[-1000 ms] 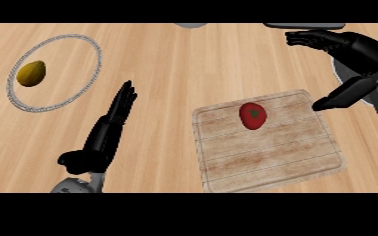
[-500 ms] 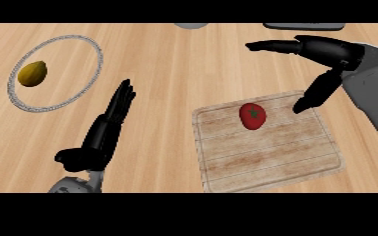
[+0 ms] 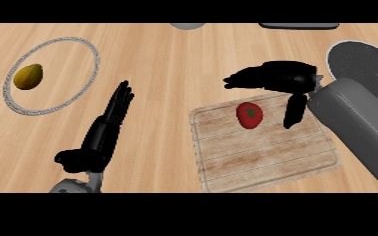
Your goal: Pick the tomato from the cutting board and place it in the pan
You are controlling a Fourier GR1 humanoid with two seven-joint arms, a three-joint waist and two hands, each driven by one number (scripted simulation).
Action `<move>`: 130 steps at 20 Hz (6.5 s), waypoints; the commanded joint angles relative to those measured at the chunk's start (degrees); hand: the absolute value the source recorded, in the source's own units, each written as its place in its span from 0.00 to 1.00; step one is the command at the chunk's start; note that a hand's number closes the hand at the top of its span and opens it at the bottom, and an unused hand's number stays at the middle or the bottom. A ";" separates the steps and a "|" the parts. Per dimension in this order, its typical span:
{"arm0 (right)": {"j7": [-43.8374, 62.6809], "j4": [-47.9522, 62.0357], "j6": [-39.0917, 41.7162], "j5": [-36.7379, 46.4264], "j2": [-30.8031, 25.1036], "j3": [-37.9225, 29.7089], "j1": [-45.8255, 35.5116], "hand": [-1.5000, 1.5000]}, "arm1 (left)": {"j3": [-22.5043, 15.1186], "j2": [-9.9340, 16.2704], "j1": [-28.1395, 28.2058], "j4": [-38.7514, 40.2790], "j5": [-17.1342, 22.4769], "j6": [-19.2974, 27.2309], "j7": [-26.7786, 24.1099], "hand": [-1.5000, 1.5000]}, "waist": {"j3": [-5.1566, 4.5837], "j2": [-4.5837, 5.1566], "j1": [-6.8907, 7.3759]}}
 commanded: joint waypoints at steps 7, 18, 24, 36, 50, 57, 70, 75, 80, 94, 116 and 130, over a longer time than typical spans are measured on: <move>-4.05 5.95 0.48 9.70 6.86 -1.11 1.10 0.00 | 2.53 -1.06 0.91 -2.01 -2.37 -0.63 2.88 0.50 | -0.01 -0.21 -0.66; -5.66 9.65 -0.05 13.45 9.80 -5.72 2.84 0.00 | 3.20 -3.81 2.50 -2.35 -4.97 -2.19 1.29 0.50 | -0.01 -0.28 -0.81; -5.24 18.90 -2.61 18.42 16.08 -5.44 -1.28 0.00 | 4.16 -4.37 1.37 -2.47 -4.46 -4.15 4.21 0.50 | 0.00 -0.10 -0.29; -11.83 23.24 -11.65 28.55 18.09 -2.74 -0.71 1.00 | 6.16 -5.39 0.73 -0.71 -6.38 -5.53 2.81 0.50 | 0.00 -0.14 -0.57; -9.23 18.45 -20.42 21.43 15.70 -18.42 1.45 1.00 | 7.40 -6.60 2.62 -0.89 -7.07 -5.53 1.22 0.50 | -0.02 -0.56 -1.84; 10.24 13.92 -30.27 17.69 7.26 -30.69 11.89 1.00 | 9.68 -5.92 5.19 -0.98 -7.00 -3.50 1.44 0.50 | -0.16 -2.32 -7.90; 30.95 -24.15 -22.75 -0.39 4.92 -46.37 30.11 1.00 | 9.17 -4.42 6.58 -3.99 -6.50 -6.57 1.74 0.50 | -0.12 -1.04 -3.59; 31.68 -22.61 -23.60 -5.01 4.97 -53.73 31.93 1.00 | 7.41 -6.24 4.45 -2.73 -7.66 -7.48 2.11 0.50 | -0.02 -0.42 -1.71; 22.65 -2.93 -31.95 -0.24 2.60 -56.59 22.13 1.00 | 7.24 -8.48 1.83 -0.44 -9.12 -6.52 2.44 0.50 | 0.02 -0.11 -0.72; -0.86 36.14 -49.34 0.22 -4.52 -67.16 5.54 1.00 | 7.11 -9.21 -1.14 2.10 -9.01 -8.51 0.65 0.50 | 0.34 1.37 2.55; -0.93 51.26 -30.05 0.20 -6.75 -67.54 -2.79 0.00 | 5.99 -10.37 -2.79 0.12 -10.23 -7.69 2.88 0.50 | 0.61 1.87 3.42; -5.85 56.51 2.65 -9.14 -19.36 -76.11 4.57 0.00 | 8.09 -8.76 1.07 -1.09 -8.48 -8.79 2.06 0.50 | 0.60 1.19 1.37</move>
